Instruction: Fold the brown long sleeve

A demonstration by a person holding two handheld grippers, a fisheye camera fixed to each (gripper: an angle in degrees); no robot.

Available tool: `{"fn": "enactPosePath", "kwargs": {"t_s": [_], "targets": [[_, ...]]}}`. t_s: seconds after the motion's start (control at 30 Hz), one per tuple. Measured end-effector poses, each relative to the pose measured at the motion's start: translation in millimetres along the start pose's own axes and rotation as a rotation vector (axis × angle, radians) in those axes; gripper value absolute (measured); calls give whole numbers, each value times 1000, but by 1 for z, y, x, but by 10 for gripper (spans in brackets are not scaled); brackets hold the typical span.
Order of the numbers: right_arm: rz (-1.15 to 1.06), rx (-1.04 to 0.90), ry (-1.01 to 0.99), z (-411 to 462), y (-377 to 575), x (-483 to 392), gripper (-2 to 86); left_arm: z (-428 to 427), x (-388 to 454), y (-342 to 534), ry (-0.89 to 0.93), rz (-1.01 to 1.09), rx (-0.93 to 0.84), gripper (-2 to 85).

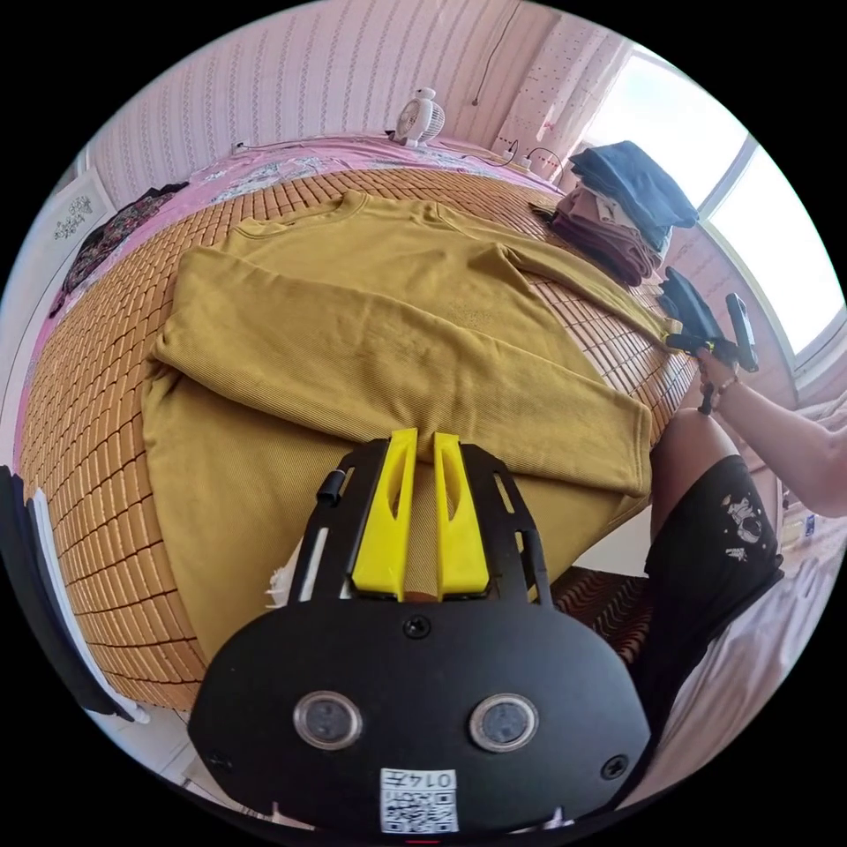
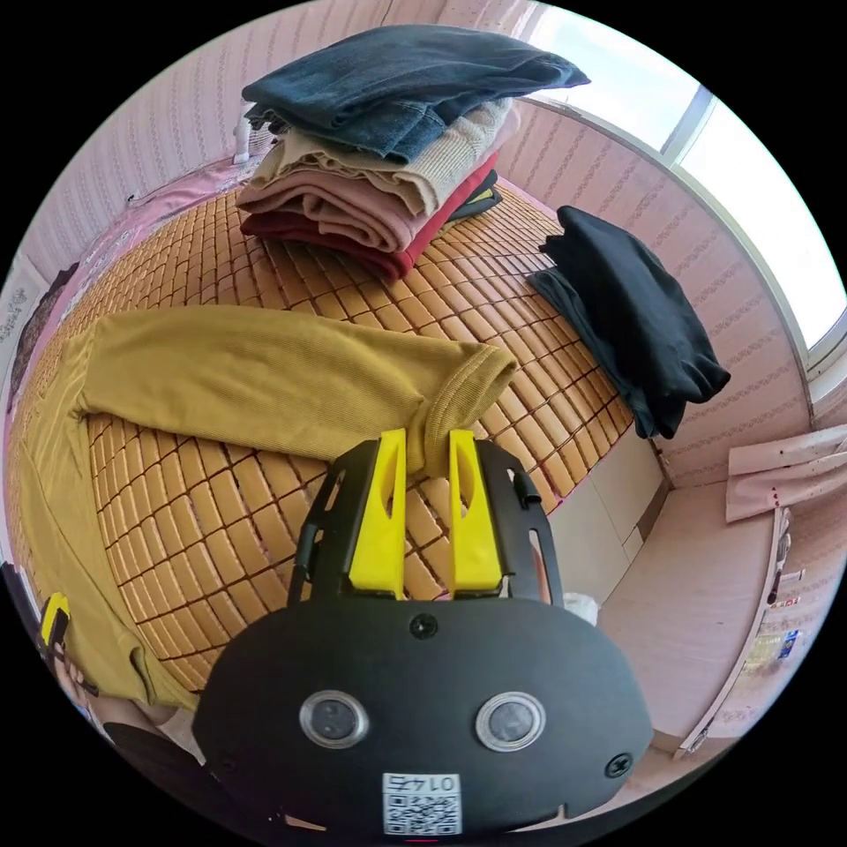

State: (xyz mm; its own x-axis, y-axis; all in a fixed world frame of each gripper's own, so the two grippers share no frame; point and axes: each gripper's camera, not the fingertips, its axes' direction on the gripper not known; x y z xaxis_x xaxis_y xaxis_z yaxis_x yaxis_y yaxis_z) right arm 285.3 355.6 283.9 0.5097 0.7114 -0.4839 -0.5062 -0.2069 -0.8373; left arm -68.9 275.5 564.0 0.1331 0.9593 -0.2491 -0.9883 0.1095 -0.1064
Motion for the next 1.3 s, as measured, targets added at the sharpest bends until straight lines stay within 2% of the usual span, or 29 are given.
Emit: {"fn": "enactPosePath", "kwargs": {"t_s": [0.1,0.17,0.3,0.4,0.5,0.63,0.73,0.8,0.87,0.97,1.1,1.3], "targets": [[-11,21,-90,-11,-3,0,65,-1,-5,2,11,-12,10,31],[-46,71,-288,-28,-3,-10,61,-2,-10,6,24,-30,31,27],[-189,55,-549,-50,-13,-44,57,-3,-32,9,126,-139,34,13],[-316,163,-786,-93,-35,-84,55,-4,-42,13,161,-151,57,7],[-457,361,-994,-157,-46,-127,54,-10,-48,22,191,-185,116,2],[-762,525,-1319,-233,-23,-188,56,-31,-70,40,313,-290,200,-7],[-1093,441,-1421,-251,26,-243,68,-73,-97,70,317,-381,333,-6],[-1271,293,-1382,-238,63,-280,81,-106,-119,97,246,-443,400,3],[-1439,45,-1229,-203,115,-321,108,-125,-133,115,189,-479,409,19],[-1507,-120,-1123,-170,150,-338,114,-141,-146,132,97,-498,380,50],[-1449,-130,-1044,-158,142,-342,114,-140,-157,129,59,-485,361,69],[-1175,55,-797,-135,54,-357,109,-118,-188,64,96,-393,380,83]]}}
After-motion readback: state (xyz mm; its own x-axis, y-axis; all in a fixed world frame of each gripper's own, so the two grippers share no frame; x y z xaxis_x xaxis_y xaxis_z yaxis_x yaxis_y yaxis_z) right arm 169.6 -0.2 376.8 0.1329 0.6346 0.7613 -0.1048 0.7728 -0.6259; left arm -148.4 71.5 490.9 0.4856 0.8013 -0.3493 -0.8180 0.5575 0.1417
